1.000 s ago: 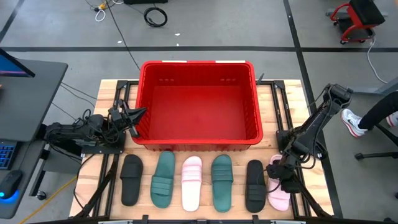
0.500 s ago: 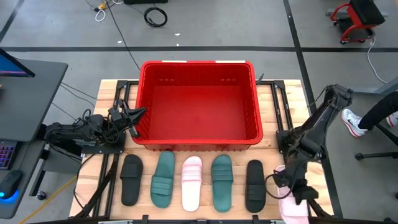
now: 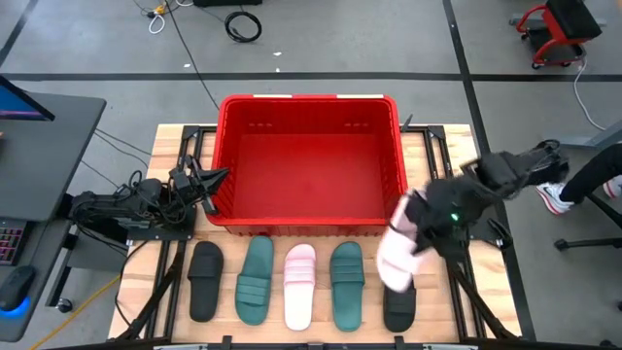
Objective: Pick and place slides into bin
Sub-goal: Put the right pink slipper into the red bin
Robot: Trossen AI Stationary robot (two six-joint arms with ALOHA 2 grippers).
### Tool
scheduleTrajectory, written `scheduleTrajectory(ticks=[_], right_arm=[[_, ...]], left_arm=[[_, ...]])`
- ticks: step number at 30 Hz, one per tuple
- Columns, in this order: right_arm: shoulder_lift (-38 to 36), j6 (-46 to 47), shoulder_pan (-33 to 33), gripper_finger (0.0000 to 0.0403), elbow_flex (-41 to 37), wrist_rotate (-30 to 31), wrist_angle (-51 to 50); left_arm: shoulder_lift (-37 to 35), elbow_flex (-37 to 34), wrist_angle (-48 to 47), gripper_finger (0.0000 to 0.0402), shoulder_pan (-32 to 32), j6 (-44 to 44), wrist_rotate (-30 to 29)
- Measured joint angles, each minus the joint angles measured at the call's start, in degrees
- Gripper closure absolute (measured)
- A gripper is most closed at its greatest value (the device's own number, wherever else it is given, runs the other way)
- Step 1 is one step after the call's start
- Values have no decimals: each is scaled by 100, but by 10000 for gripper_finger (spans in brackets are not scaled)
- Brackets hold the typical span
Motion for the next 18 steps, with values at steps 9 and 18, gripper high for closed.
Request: scheduleTrajectory(ticks=[9, 18], right_arm=[[1649, -2890, -2753, 394, 1797, -389, -1491], [3529, -5029, -4213, 394, 3191, -418, -2521]], left_arm=[[0, 0, -2, 376, 0, 0, 0], [0, 0, -2, 369, 0, 0, 0]])
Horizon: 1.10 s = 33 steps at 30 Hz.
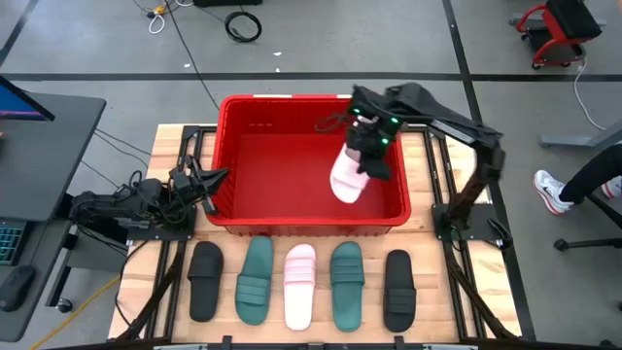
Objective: Pick and place slides into bin
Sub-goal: Put the right pink slipper into the red bin
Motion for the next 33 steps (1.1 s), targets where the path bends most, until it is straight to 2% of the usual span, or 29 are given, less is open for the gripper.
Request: scheduleTrajectory(ticks=[6, 13, 24, 33], right_arm=[[824, -990, -364, 394, 5, 153, -48], [1323, -2014, -450, 394, -538, 237, -55], [1514, -2426, -1091, 394, -2198, 872, 423], [1501, -2701, -1132, 390, -2768, 1117, 1242]], left_arm=[[0, 0, 0, 367, 0, 0, 0], [0, 0, 2, 378, 0, 0, 0], [0, 0, 0, 365, -2, 0, 0], [0, 0, 2, 378, 0, 0, 0]])
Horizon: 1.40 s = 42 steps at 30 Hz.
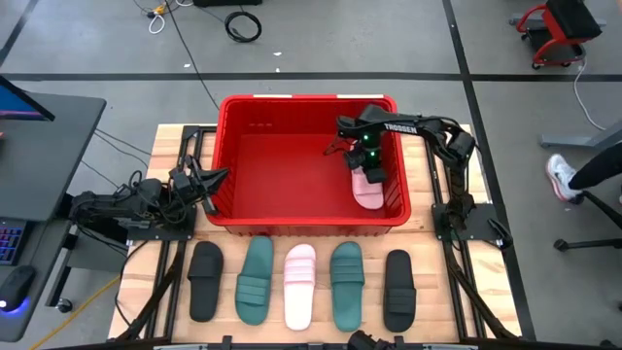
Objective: Pick and place slides into bin
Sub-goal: Put the right pink slipper into the red bin, then stack the pink slipper on top of the other pink slipper in the red bin
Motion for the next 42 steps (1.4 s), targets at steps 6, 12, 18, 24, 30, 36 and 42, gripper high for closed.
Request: scheduleTrajectory(ticks=[6, 12, 18, 24, 30, 36, 42], right_arm=[[0, 141, -3, 379, -54, 302, 193], [-47, 395, -3, 335, -61, 334, 337], [-513, 471, 1, 260, -53, 524, 383], [-1364, 1009, 59, 194, 63, 692, 484], [-2356, 2054, 725, 151, 88, 623, 952], [-2996, 3050, 2141, 138, 88, 580, 2113], [-3014, 3900, 3655, 144, 88, 658, 3337]], left_arm=[[0, 0, -2, 373, -2, 0, 0], [0, 0, 0, 365, -2, 0, 0], [0, 0, -1, 374, -1, 0, 0], [0, 0, 0, 377, 0, 0, 0], [0, 0, -2, 367, 0, 0, 0], [0, 0, -1, 369, 0, 0, 0], [0, 0, 38, 378, -2, -2, 0]])
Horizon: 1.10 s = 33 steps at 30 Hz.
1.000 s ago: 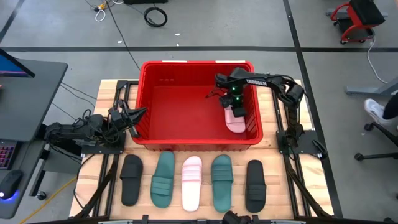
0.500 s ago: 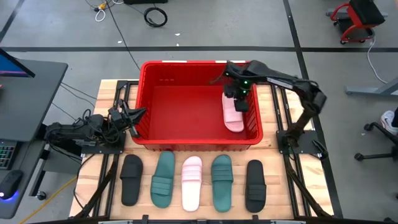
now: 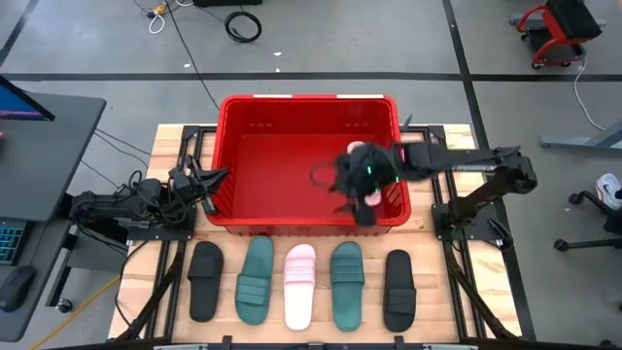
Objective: Pick and place slides into bin
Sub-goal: Stack the pink slipper on top of the other pink slipper in the red bin
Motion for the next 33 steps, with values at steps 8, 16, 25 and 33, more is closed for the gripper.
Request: scheduleTrajectory(ticks=[8, 16, 25, 33], right_arm=[[522, 506, 1445, 150, -2, 921, 717], [904, 1230, 2195, 150, -2, 1579, 867], [1576, 1605, 2596, 152, -2, 2280, 1094], [2265, 2021, 2944, 158, 0, 2938, 1769]], left_arm=[[0, 0, 2, 367, -1, 2, 0], [0, 0, 680, 378, -46, -1613, 574], [396, 208, 1480, 396, -695, -1745, 1648], [1831, 825, 1510, 393, -1388, -1755, 1650]])
